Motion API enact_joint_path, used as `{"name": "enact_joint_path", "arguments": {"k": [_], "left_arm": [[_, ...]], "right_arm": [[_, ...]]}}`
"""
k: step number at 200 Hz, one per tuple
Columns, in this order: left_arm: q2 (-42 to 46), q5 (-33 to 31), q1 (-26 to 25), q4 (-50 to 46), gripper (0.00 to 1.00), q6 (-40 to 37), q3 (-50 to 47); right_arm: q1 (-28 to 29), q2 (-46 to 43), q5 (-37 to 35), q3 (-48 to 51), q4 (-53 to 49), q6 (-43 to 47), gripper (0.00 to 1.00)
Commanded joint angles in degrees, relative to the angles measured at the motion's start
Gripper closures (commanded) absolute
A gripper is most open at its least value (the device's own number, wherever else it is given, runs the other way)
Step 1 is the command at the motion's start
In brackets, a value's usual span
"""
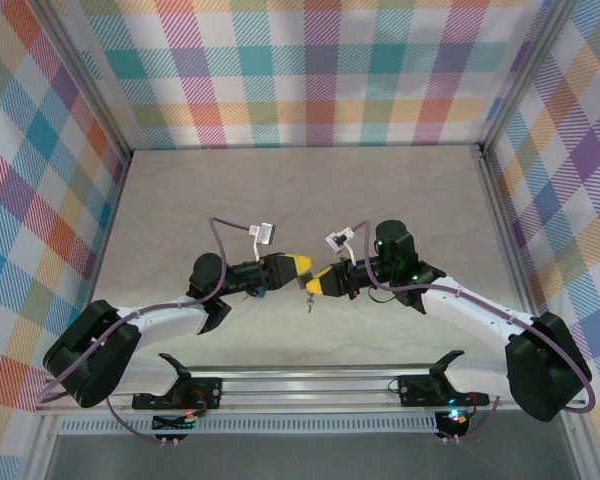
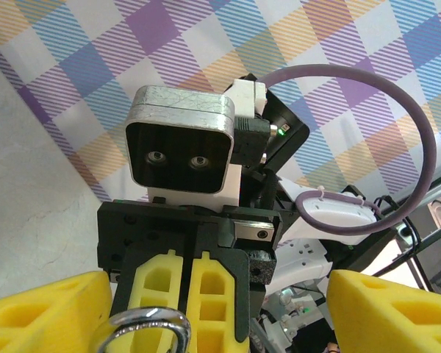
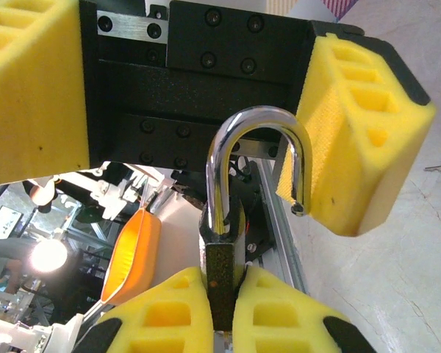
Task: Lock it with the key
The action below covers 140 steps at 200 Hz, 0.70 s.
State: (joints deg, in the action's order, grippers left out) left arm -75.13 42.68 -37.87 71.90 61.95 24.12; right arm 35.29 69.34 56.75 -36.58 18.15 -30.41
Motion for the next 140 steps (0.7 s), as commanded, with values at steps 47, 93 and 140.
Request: {"name": "enact_joint_path", "arguments": {"k": [47, 93, 140], "left_arm": [[3.53, 2.96, -0.44, 1.94, 0.34, -0.71, 0.05], [5.42, 3.41, -0.45, -0.82, 0.38, -1.64, 0.14], [6.11, 3.57, -0.45, -2.31, 0.41, -2.18, 0.14]], "right_arm": [[0.16, -0.85, -1.72, -2.09, -4.32, 3.87, 1.0], [0.13, -1.14, -2.81, -2.44, -5.84, 4.64, 1.0], [0.13, -1.88, -3.16, -2.88, -6.86, 4.95, 1.0]]}}
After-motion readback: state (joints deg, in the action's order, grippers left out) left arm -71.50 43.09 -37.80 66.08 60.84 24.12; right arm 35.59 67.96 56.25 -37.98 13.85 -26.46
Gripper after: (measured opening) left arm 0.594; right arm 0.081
